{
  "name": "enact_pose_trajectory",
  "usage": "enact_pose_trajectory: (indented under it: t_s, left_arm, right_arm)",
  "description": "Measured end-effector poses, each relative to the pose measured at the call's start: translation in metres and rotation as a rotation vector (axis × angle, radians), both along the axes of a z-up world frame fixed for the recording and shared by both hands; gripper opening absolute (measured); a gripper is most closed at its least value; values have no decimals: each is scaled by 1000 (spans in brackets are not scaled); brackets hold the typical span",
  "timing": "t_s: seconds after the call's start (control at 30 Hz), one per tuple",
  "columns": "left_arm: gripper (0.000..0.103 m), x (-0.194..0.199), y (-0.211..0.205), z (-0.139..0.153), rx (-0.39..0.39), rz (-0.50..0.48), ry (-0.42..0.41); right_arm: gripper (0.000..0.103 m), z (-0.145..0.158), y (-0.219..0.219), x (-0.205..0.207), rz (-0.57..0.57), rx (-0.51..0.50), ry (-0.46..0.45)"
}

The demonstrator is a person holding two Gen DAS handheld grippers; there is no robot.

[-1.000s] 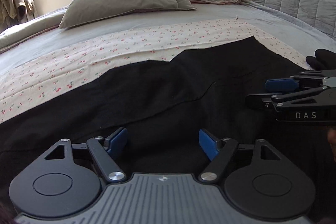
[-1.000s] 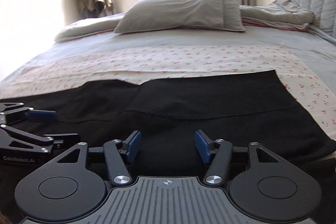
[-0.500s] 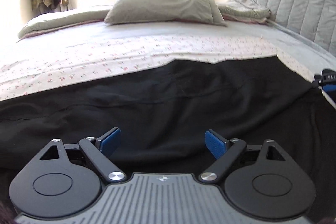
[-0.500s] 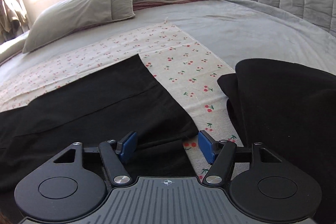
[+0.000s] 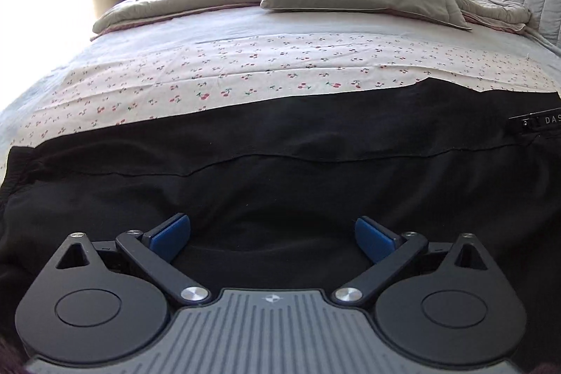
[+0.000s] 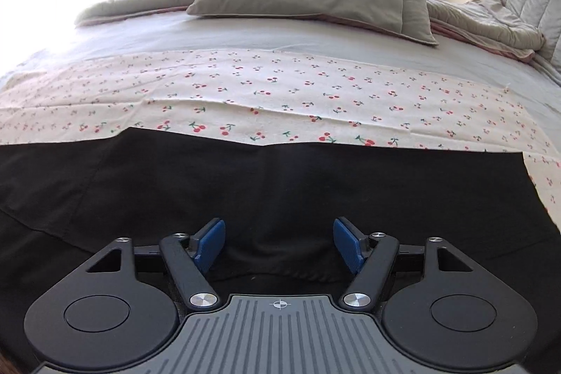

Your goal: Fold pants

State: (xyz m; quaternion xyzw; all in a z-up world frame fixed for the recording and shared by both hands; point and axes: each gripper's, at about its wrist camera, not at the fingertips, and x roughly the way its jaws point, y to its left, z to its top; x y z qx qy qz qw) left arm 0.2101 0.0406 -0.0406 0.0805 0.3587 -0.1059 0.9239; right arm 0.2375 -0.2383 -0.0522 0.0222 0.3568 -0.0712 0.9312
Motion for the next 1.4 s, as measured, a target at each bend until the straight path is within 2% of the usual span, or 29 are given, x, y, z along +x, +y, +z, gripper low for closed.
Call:
enact_pose_trajectory:
  t_s: [0.1,0.3,0.4,0.47,0.67,0.8,0.93,1.13,1.27,1.4]
  left_arm:
    - [103,2,9,2,-29,2,33]
    - [103,-3,14,5,-31,-6,47]
    - [103,-8,16,13,-38,11,57]
    - [103,-15,19,20,-67,17,49]
    - [103,-21,32,34,-123,102,49]
    - [103,-19,43,42,-138,165,58]
    - [103,-20,57,46,-125,218,52]
    - [103,-12,78,46,-74,324,51]
    - [103,-9,91,47,-96,355,58]
    - [103,1,99,45,-117,380,72]
  right_arm:
    - [80,-1,-60,-3,-110,66,25]
    - [80,1,-165,-28,-389,30,87]
    - [80,7,-182,-38,-493,-59,133]
    - [80,12,-180,-45,-492,-73,134]
    - [82,38,-132,-45,-351,41,73]
    - [83,55,-79,-28,-188,128,48]
    - [88,71,-15,-5,0,157,40]
    - [92,76,86,33,304,127,52]
    - [92,66,151,56,469,49,62]
    - [92,53,200,76,577,1,65]
